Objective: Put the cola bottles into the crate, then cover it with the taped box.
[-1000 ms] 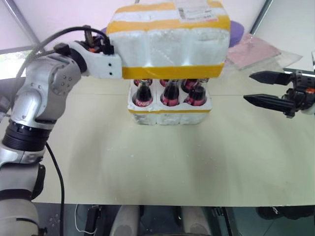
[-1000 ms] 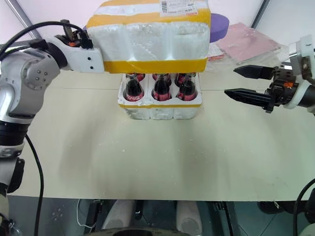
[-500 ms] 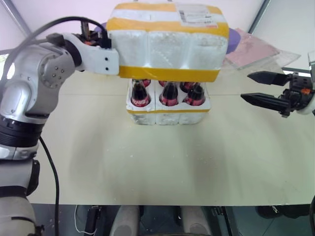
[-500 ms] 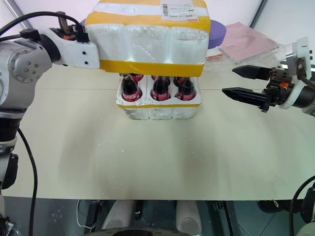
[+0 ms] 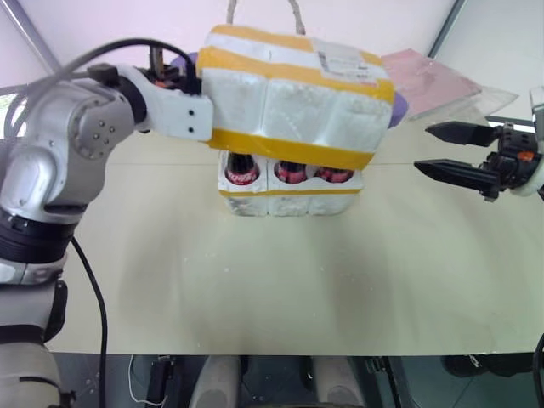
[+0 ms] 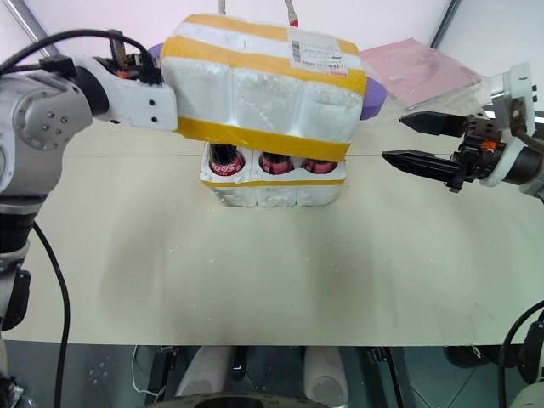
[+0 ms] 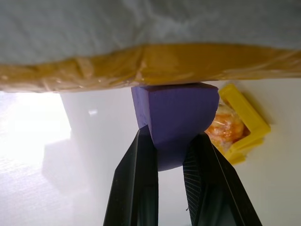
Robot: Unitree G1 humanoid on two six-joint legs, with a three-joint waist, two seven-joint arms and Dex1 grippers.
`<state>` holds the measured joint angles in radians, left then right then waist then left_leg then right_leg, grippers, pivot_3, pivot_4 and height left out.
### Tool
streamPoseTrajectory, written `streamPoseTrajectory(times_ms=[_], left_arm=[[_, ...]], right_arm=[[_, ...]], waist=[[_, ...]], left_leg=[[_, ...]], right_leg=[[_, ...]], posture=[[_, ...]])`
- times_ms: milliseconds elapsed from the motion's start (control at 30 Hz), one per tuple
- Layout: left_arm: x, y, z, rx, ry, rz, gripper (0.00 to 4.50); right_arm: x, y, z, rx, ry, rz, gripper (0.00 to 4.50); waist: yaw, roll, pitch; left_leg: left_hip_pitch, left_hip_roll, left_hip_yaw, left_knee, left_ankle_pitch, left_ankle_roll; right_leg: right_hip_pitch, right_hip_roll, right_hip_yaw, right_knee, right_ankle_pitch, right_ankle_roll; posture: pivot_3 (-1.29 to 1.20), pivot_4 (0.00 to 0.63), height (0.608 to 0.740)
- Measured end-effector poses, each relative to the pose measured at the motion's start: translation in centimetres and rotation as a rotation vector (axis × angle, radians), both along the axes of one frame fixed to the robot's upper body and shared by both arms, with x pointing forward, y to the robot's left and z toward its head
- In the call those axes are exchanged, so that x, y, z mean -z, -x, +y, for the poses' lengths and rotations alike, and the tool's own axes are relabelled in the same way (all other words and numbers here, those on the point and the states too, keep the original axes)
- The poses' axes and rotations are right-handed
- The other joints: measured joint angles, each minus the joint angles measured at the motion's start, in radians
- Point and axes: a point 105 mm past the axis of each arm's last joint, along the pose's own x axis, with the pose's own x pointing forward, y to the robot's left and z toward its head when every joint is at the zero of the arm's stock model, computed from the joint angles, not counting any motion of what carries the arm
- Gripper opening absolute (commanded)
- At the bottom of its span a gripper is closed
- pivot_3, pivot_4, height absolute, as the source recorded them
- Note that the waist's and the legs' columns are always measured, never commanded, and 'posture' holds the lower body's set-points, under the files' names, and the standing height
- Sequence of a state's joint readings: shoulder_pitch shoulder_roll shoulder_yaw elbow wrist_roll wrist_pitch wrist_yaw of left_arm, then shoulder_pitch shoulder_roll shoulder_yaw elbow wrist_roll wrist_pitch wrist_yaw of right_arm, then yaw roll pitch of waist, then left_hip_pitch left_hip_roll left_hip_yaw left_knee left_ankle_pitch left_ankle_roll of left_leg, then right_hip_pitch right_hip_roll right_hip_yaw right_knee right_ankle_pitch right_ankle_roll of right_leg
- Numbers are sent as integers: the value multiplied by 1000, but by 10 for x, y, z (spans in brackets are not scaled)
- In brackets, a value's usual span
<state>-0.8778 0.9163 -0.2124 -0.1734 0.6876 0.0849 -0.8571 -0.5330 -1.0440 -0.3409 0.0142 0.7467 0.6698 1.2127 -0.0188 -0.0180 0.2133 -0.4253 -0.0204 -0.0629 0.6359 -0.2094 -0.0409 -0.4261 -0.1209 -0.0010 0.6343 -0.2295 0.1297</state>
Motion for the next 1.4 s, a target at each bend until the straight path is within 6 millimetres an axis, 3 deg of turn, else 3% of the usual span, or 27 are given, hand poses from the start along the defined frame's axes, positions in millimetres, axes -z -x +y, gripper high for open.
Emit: streamPoseTrajectory(times_ms=[100,333,733,933,1100,1200,1333,1367,1400], left_arm=[[21,4,1,-10,-18,52,360],[40,8,4,-20,-72,49,360],[33,-6,8,19,-155,-136,360],[57,-8,1,35,-116,-86,360],[58,-7,0,27,-108,-70,360],[58,-6,0,26,-112,-66,1526],[67,-5,2,22,-119,-34,3573],[69,-4,1,25,-117,-23,3904],[71,-3,1,30,-111,-13,3904]], right_arm=[[2,0,-1,6,-3,6,4500],[3,-3,1,19,-17,2,4500],[10,-2,2,1,-27,17,4500],[16,0,-2,3,-7,23,4500],[24,2,-5,12,22,43,4500],[24,1,-5,13,24,43,4500],[27,0,-5,17,48,41,4500],[28,0,-5,16,52,42,4500],[28,0,-5,16,55,42,4500]], waist=[[1,0,0],[-1,0,0],[0,0,0],[2,0,0],[1,0,0],[1,0,0],[3,0,0],[3,0,0],[3,0,0]], left_leg=[[0,0,0,0,0,0],[0,0,0,0,0,0],[0,1,0,1,0,0],[0,1,0,1,0,1],[0,0,0,3,-1,1],[0,1,0,3,-1,1],[0,0,0,4,-1,1],[0,0,0,4,-1,1],[-1,1,0,4,-1,1]], right_leg=[[0,0,0,0,0,0],[0,0,0,0,0,0],[0,1,0,0,0,0],[0,1,0,1,0,0],[0,1,1,1,0,0],[0,1,1,1,0,0],[1,1,1,1,0,0],[1,1,1,1,0,0],[1,1,1,1,0,0]], posture=[[0,150,738],[0,150,738],[0,150,738],[0,150,738],[0,150,738],[0,150,738],[0,150,738],[0,150,738],[0,150,738]])
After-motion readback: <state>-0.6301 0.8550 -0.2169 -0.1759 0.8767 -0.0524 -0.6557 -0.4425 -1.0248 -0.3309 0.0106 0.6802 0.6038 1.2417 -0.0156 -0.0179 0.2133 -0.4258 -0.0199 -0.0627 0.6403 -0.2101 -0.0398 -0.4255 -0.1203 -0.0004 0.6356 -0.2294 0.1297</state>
